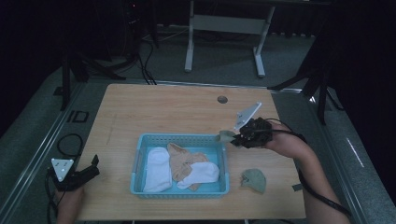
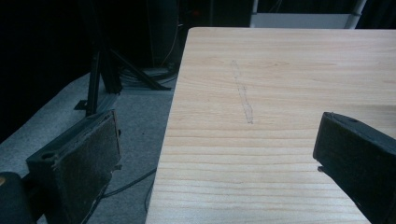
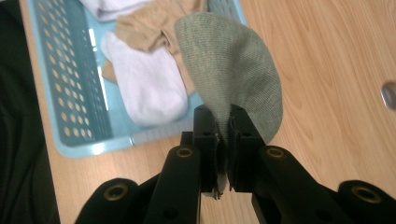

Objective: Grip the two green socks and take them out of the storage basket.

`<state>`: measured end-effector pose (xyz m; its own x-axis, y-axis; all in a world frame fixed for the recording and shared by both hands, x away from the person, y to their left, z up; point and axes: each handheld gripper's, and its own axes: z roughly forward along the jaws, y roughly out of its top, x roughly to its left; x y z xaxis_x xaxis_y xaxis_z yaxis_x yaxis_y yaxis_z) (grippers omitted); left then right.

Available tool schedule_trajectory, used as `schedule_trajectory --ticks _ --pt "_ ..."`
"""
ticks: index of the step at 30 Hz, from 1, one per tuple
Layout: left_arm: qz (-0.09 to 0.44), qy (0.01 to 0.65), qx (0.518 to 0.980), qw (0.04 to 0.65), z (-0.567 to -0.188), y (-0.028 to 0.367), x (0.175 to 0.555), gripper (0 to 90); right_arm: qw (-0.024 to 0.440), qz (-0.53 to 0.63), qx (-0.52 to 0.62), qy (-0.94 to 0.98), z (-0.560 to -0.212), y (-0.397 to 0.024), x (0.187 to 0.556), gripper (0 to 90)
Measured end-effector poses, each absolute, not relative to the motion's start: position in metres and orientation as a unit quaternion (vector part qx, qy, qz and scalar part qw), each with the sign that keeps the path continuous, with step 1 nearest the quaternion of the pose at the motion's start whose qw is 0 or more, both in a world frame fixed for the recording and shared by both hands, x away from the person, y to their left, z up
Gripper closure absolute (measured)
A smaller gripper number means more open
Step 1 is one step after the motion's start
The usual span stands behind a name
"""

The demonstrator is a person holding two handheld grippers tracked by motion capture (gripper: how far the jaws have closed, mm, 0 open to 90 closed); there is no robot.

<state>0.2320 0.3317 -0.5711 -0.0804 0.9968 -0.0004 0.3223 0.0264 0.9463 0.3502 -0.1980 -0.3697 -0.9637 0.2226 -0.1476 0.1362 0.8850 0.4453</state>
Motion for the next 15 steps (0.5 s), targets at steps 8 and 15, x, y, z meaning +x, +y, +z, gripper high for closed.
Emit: schedule_trajectory --ticks 8,15 --pt "0.427 0.598 0.552 0.394 -0.571 0.332 0.232 0.3 0.1 0.216 0.127 0.963 -0.388 -0.221 0.358 83.8" --pt "0.427 0.598 0.552 0.394 -0.571 0.332 0.232 0.4 0.097 0.202 0.156 0.962 -0.409 -0.24 0.368 83.7"
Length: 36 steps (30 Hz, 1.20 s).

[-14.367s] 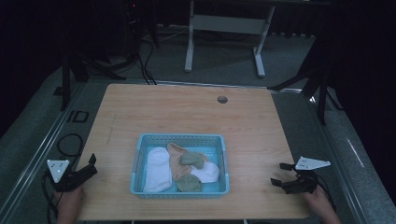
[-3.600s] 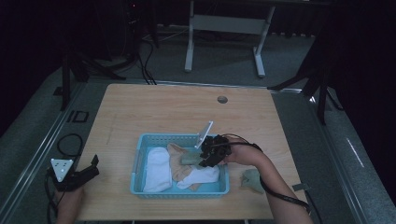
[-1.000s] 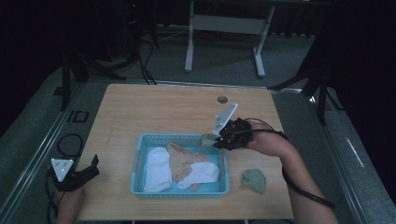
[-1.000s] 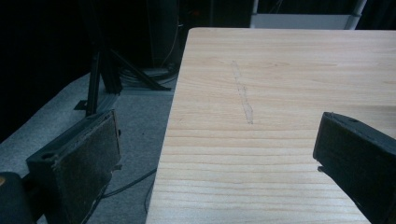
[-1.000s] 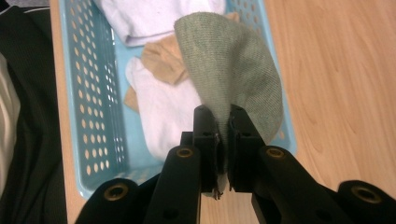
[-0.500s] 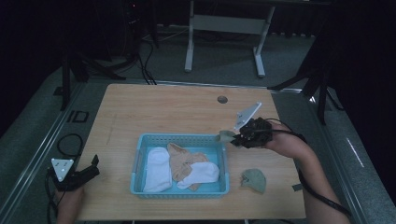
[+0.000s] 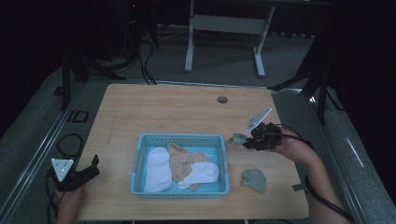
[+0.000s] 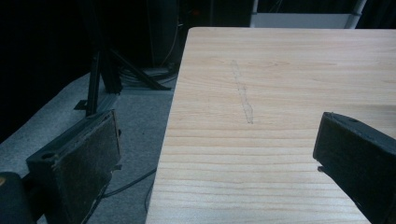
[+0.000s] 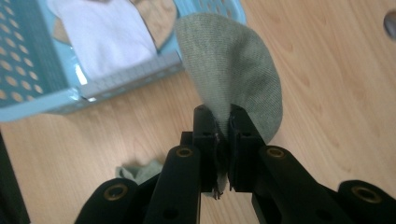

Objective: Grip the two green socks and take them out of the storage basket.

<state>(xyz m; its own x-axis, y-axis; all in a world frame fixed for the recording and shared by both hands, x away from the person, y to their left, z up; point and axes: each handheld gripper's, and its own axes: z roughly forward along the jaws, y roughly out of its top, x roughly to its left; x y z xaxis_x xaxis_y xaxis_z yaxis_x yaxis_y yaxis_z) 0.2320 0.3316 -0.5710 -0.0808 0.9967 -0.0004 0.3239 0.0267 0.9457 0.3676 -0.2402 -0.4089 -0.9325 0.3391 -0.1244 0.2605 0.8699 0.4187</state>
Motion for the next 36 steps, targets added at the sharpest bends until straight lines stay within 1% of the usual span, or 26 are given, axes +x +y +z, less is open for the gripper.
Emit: schedule_trajectory --ticks 6,10,14,16,17,18,24,28,32,36 --pt "0.427 0.598 0.552 0.394 -0.571 0.332 0.232 0.4 0.09 0.193 0.182 0.96 -0.429 -0.253 0.379 83.7" --pt "0.427 0.598 0.552 0.394 -0.571 0.332 0.232 0.4 0.092 0.186 0.19 0.96 -0.437 -0.254 0.383 83.6" --pt "0.428 0.599 0.551 0.393 -0.571 0.332 0.232 0.4 0.096 0.183 0.205 0.957 -0.452 -0.256 0.39 83.5" --pt "0.428 0.599 0.551 0.394 -0.571 0.332 0.232 0.3 0.091 0.184 0.215 0.955 -0.465 -0.256 0.394 83.5" --pt "0.427 0.599 0.552 0.394 -0.571 0.332 0.232 0.3 0.091 0.184 0.215 0.955 -0.465 -0.256 0.394 83.5" --pt "0.427 0.599 0.551 0.394 -0.571 0.332 0.232 0.3 0.085 0.18 0.22 0.955 -0.475 -0.257 0.397 83.5" --pt "0.427 0.599 0.551 0.394 -0.571 0.332 0.232 0.4 0.068 0.175 0.227 0.956 -0.496 -0.254 0.397 83.4" --pt "0.427 0.599 0.551 0.394 -0.571 0.332 0.232 0.4 0.046 0.181 0.229 0.955 -0.514 -0.25 0.394 82.9" --pt "0.427 0.599 0.551 0.394 -0.571 0.332 0.232 0.3 0.032 0.192 0.232 0.953 -0.524 -0.248 0.393 82.1" --pt "0.426 0.599 0.551 0.394 -0.571 0.332 0.232 0.3 0.026 0.202 0.233 0.951 -0.525 -0.248 0.392 80.5"
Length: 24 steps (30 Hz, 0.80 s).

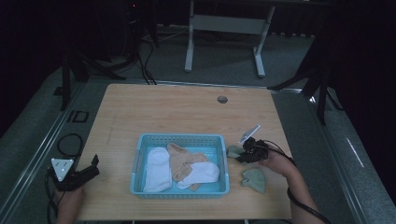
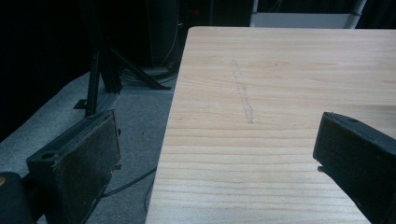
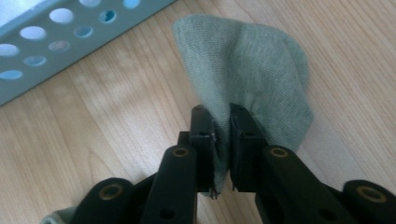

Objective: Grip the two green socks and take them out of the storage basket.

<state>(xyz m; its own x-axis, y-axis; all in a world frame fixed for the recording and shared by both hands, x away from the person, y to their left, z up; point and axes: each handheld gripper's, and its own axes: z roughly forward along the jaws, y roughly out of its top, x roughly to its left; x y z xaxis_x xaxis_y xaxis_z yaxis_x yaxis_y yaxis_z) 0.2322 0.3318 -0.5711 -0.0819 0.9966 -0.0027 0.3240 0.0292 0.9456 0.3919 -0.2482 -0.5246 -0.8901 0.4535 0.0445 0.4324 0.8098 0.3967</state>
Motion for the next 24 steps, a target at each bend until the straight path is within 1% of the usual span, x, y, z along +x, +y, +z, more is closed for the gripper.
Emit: schedule_trajectory --ticks 2,3,8,9,10,13,14,17,20,22,23,24 --pt "0.426 0.599 0.551 0.394 -0.571 0.332 0.232 0.4 0.024 0.203 0.233 0.951 -0.524 -0.248 0.39 77.0" --pt "0.426 0.599 0.551 0.394 -0.571 0.332 0.232 0.4 0.022 0.201 0.232 0.951 -0.523 -0.248 0.39 72.6" --pt "0.426 0.599 0.551 0.394 -0.571 0.332 0.232 0.3 0.029 0.207 0.216 0.954 -0.509 -0.247 0.381 60.5" --pt "0.427 0.599 0.551 0.394 -0.571 0.332 0.232 0.3 0.031 0.213 0.214 0.953 -0.504 -0.248 0.379 57.7" --pt "0.427 0.599 0.551 0.394 -0.571 0.332 0.232 0.4 0.044 0.219 0.215 0.951 -0.498 -0.25 0.378 53.9" --pt "0.427 0.599 0.551 0.394 -0.571 0.332 0.232 0.4 0.052 0.228 0.222 0.946 -0.492 -0.253 0.377 52.6" --pt "0.427 0.599 0.551 0.394 -0.571 0.332 0.232 0.4 0.06 0.239 0.229 0.942 -0.489 -0.258 0.376 49.9" --pt "0.426 0.6 0.551 0.394 -0.571 0.332 0.232 0.4 0.071 0.248 0.242 0.936 -0.487 -0.265 0.376 49.0" --pt "0.427 0.599 0.551 0.394 -0.571 0.332 0.232 0.4 0.087 0.259 0.249 0.929 -0.487 -0.276 0.376 46.7" --pt "0.427 0.599 0.551 0.394 -0.571 0.332 0.232 0.4 0.095 0.261 0.26 0.925 -0.488 -0.282 0.376 43.4" --pt "0.427 0.599 0.551 0.394 -0.571 0.332 0.232 0.4 0.106 0.262 0.269 0.921 -0.489 -0.287 0.375 42.7" --pt "0.427 0.599 0.551 0.394 -0.571 0.332 0.232 0.3 0.106 0.263 0.274 0.919 -0.49 -0.291 0.375 41.7"
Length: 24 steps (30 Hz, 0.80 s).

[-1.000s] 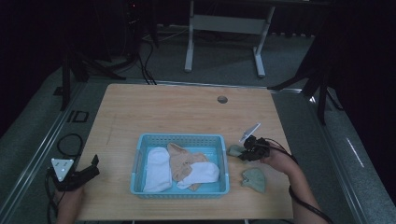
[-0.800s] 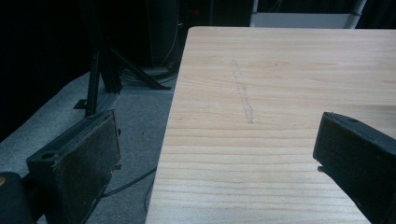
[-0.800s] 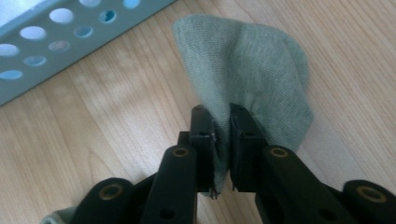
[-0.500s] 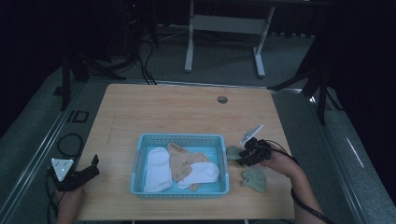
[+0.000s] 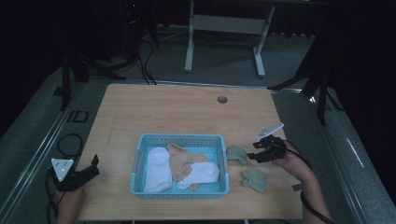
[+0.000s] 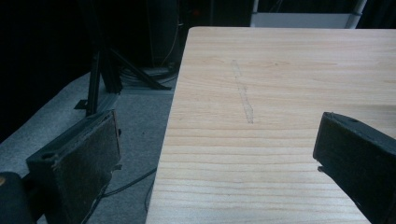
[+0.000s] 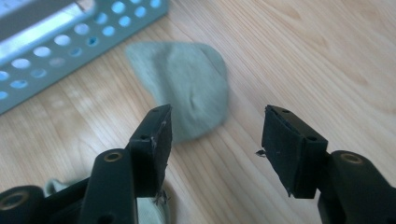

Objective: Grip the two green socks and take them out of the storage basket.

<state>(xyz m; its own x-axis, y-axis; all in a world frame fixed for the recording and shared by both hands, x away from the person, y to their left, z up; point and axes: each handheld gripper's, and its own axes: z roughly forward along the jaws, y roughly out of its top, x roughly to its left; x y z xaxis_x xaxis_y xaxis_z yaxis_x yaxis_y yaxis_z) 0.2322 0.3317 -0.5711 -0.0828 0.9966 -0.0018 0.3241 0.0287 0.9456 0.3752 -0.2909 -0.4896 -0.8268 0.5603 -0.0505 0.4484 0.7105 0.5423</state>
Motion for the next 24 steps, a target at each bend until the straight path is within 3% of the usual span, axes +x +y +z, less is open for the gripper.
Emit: schedule_trajectory --ticks 6,15,24 --pt "0.427 0.6 0.551 0.393 -0.571 0.332 0.232 0.4 0.129 0.276 0.321 0.897 -0.499 -0.317 0.369 26.3" --pt "0.428 0.6 0.551 0.392 -0.571 0.331 0.232 0.3 0.138 0.302 0.377 0.865 -0.508 -0.348 0.361 10.8" --pt "0.428 0.6 0.55 0.392 -0.571 0.331 0.232 0.4 0.142 0.331 0.421 0.833 -0.519 -0.369 0.355 10.8"
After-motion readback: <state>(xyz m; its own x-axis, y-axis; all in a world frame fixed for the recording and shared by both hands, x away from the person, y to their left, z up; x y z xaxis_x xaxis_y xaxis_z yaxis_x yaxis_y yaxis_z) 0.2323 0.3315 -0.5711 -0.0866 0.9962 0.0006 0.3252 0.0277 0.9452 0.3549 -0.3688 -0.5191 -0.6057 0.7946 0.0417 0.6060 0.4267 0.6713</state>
